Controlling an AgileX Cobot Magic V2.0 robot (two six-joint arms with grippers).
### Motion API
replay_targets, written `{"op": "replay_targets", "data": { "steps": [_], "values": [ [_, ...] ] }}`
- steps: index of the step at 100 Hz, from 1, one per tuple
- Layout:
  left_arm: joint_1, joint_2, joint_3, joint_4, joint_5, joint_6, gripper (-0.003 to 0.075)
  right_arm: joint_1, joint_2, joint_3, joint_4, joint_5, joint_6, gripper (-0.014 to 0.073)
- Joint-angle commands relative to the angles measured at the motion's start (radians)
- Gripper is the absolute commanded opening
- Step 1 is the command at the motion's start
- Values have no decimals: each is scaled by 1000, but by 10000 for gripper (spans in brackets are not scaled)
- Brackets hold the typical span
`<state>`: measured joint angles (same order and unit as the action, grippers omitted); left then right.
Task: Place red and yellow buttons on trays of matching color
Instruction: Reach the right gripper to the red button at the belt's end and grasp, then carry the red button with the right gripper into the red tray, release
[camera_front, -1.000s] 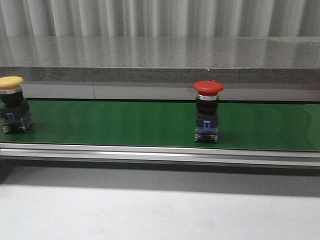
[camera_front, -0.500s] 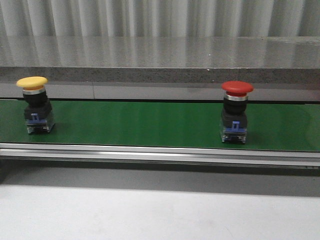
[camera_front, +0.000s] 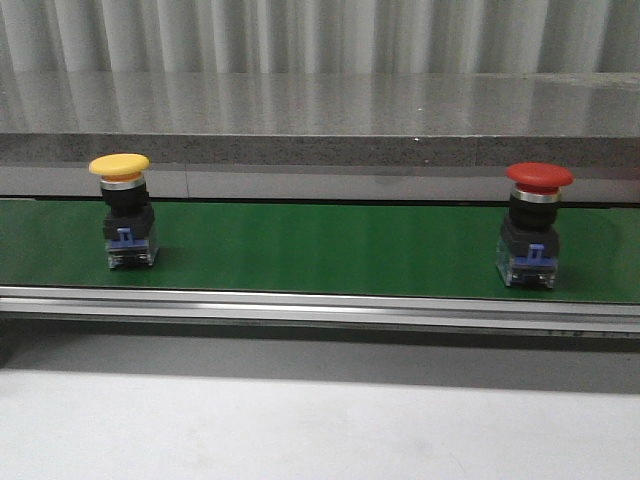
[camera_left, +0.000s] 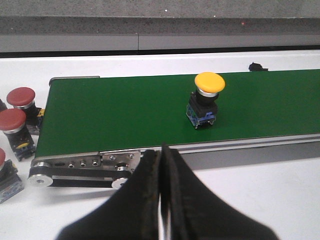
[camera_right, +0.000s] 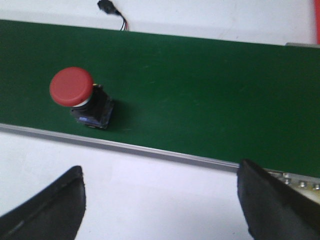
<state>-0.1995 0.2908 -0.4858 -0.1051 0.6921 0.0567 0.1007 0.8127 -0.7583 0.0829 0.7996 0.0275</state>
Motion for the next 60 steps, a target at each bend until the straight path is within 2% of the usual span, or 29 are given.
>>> {"op": "replay_targets", "data": {
  "steps": [1, 31, 60],
  "values": [
    [-9, 8, -26, -13, -64, 1, -20, 29, 78, -82, 27, 17, -18, 633],
    [-9, 8, -26, -13, -64, 1, -20, 104, 310, -191, 58, 130, -84, 633],
    [-9, 8, -26, -13, -64, 1, -20, 102, 429, -194, 89, -7, -40, 633]
  ]
}}
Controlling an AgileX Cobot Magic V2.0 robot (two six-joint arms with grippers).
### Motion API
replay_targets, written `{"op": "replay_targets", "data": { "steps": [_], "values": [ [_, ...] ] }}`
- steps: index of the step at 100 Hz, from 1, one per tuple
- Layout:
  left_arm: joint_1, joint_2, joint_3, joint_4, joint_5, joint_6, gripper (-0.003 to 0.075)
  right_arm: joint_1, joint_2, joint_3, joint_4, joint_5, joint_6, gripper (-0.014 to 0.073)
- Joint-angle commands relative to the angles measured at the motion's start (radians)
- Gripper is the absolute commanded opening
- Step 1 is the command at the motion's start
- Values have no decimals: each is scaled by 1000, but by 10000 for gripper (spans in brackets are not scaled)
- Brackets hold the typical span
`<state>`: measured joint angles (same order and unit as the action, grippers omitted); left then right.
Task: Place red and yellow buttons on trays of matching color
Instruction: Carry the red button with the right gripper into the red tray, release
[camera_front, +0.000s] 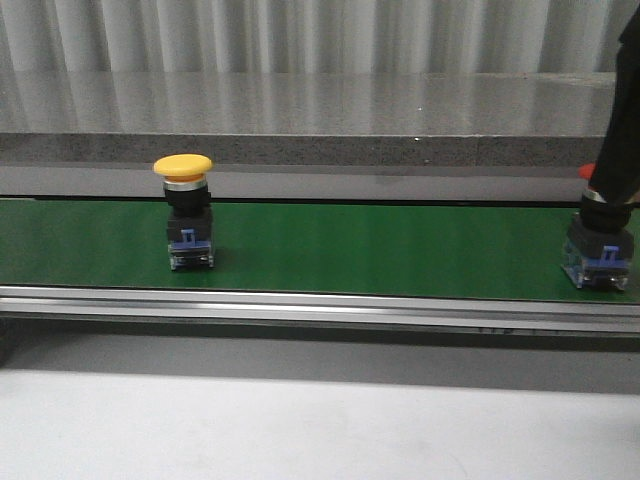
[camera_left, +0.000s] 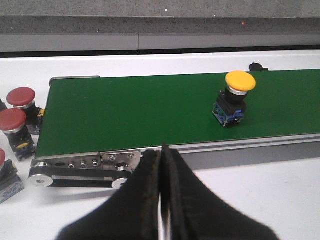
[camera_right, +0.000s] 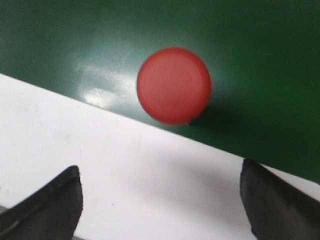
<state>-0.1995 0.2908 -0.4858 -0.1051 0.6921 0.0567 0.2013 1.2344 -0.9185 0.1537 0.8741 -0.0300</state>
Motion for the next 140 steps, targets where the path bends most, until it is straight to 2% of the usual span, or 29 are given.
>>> {"op": "replay_targets", "data": {
  "steps": [1, 7, 14, 21, 29, 38, 43, 57, 76, 89, 115, 140],
  "values": [
    [-9, 8, -26, -13, -64, 1, -20, 2, 7, -33, 17, -86, 20, 633],
    [-9, 8, -26, -13, -64, 1, -20, -10, 27, -33, 17, -116, 30, 618],
    [-9, 8, -26, -13, -64, 1, -20, -28, 53, -33, 16, -154, 30, 561],
    [-9, 8, -26, -13, -64, 1, -20, -45, 72, -33, 16, -196, 30, 466],
    [-9, 8, -26, -13, -64, 1, -20, -63, 90, -33, 16, -220, 30, 311],
    [-9, 8, -26, -13, -64, 1, -20, -76, 93, -33, 11, -230, 30, 198],
    [-9, 8, -26, -13, -64, 1, -20, -83, 93, -33, 8, -239, 30, 164],
    [-9, 8, -26, -13, -64, 1, -20, -131, 93, -60, 1, -248, 30, 155],
    [-9, 8, -26, -13, -64, 1, -20, -289, 93, -150, 0, -254, 30, 155],
    [-9, 8, -26, -13, -64, 1, -20, -411, 93, -169, 0, -313, 30, 153],
    [-9, 8, -26, -13, -64, 1, -20, -569, 115, -170, 0, -435, 30, 153],
    [-9, 8, -26, -13, -64, 1, -20, -700, 250, -218, 1, -440, 30, 153]
  ]
}}
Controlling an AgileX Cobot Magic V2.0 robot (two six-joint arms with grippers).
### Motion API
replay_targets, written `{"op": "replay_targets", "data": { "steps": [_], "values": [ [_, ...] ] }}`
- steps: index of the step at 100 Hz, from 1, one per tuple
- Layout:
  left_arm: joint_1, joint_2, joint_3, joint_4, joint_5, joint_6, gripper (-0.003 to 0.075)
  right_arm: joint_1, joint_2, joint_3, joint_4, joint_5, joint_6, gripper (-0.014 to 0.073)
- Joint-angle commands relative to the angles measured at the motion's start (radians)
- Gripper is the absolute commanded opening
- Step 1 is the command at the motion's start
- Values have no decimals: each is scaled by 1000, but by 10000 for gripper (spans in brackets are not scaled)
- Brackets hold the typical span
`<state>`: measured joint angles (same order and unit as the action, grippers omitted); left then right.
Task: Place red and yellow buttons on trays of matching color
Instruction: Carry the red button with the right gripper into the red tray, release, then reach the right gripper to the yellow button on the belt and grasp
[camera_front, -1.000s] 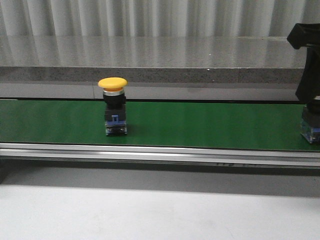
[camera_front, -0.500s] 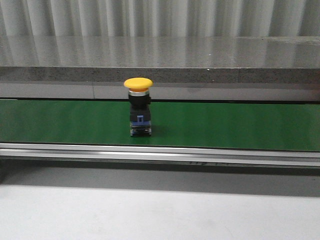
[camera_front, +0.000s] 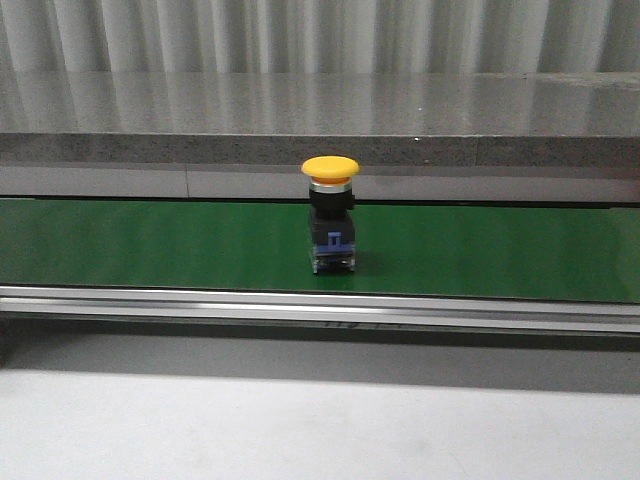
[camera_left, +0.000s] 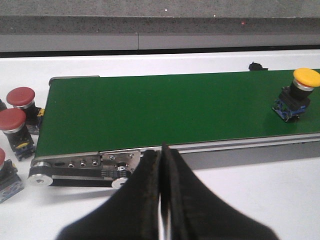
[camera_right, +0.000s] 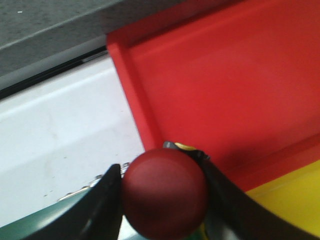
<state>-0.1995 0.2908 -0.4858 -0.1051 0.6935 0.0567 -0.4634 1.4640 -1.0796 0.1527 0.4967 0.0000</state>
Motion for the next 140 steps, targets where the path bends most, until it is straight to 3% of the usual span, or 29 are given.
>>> {"op": "replay_targets", "data": {
  "steps": [1, 37, 65, 72, 81, 91, 116, 140],
  "values": [
    [-9, 8, -26, -13, -66, 1, -20, -38, 26, -60, 3, -63, 0, 153],
    [-9, 8, -26, -13, -66, 1, -20, -46, 263, -229, 59, -86, 0, 155],
    [-9, 8, -26, -13, -66, 1, -20, -40, 383, -272, 106, -165, 0, 159],
    [-9, 8, -26, -13, -66, 1, -20, -40, 391, -272, 106, -172, 0, 225],
    [-9, 8, -26, -13, -66, 1, -20, -40, 392, -272, 107, -172, 0, 409],
    [-9, 8, -26, -13, -66, 1, -20, -40, 390, -272, 107, -172, 0, 533],
    [-9, 8, -26, -13, -66, 1, -20, -39, 336, -238, 107, -148, 0, 552],
    [-9, 8, -26, -13, -66, 1, -20, -38, 117, -44, 107, -206, 0, 552]
  ]
}}
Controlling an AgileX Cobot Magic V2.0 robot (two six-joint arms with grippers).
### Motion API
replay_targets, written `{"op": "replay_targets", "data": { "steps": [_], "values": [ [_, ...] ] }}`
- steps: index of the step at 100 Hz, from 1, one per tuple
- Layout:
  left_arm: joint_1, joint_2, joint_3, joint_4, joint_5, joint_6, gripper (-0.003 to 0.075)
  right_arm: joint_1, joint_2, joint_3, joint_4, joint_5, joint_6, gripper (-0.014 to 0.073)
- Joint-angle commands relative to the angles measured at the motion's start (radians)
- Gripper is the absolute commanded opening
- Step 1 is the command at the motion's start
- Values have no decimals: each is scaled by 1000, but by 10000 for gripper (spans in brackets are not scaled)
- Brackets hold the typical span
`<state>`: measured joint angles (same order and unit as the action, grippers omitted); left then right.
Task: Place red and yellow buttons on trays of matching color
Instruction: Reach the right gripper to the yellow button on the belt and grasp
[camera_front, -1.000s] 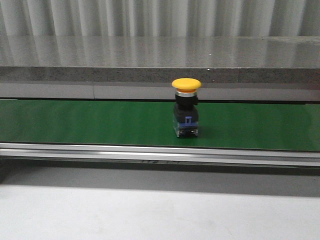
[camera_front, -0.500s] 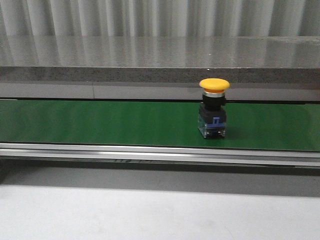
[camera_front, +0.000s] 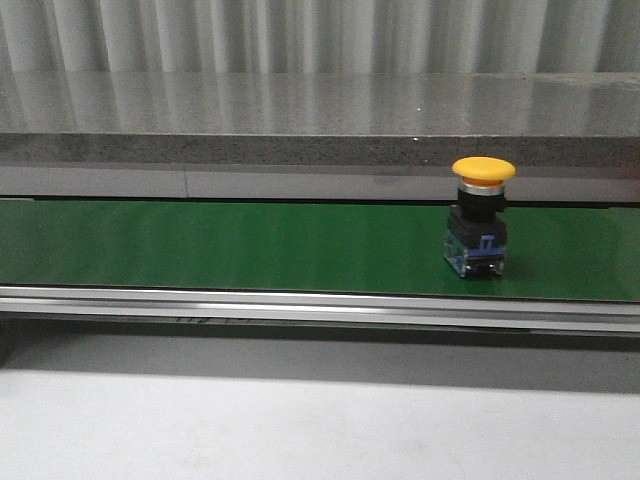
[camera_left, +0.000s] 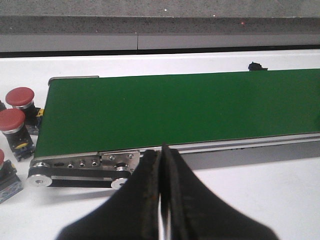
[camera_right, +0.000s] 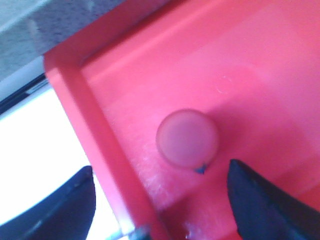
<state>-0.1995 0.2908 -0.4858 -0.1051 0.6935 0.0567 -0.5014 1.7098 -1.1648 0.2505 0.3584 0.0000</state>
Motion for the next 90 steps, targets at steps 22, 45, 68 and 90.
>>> {"op": "replay_targets", "data": {
  "steps": [22, 45, 68, 90],
  "values": [
    [-9, 8, -26, -13, -66, 1, -20, 0, -364, 171, 9, 14, 0, 552],
    [-9, 8, -26, -13, -66, 1, -20, 11, -566, 204, 9, 223, -16, 552],
    [-9, 8, -26, -13, -66, 1, -20, 129, -663, 204, 9, 343, -33, 559],
    [-9, 8, -26, -13, -66, 1, -20, 306, -672, 204, 9, 389, -43, 619]
  ]
}}
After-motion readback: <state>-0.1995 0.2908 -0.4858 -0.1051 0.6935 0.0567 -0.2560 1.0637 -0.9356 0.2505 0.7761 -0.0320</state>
